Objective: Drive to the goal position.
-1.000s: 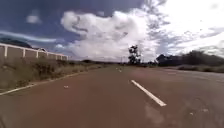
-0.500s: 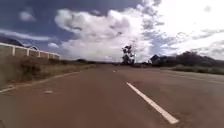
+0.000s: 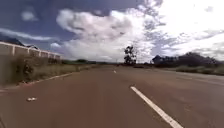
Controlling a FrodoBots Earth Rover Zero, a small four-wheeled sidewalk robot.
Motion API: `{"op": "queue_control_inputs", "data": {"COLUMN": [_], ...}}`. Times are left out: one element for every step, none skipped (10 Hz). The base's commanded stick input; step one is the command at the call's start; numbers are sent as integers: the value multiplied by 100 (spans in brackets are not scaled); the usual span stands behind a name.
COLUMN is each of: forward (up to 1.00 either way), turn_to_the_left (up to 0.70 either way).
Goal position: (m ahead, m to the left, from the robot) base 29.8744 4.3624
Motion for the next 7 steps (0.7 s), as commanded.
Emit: {"op": "queue_control_inputs", "data": {"forward": [100, 100, 100, 100, 100, 100, 100], "turn_to_the_left": [0, 0, 0, 0, 0, 0, 0]}}
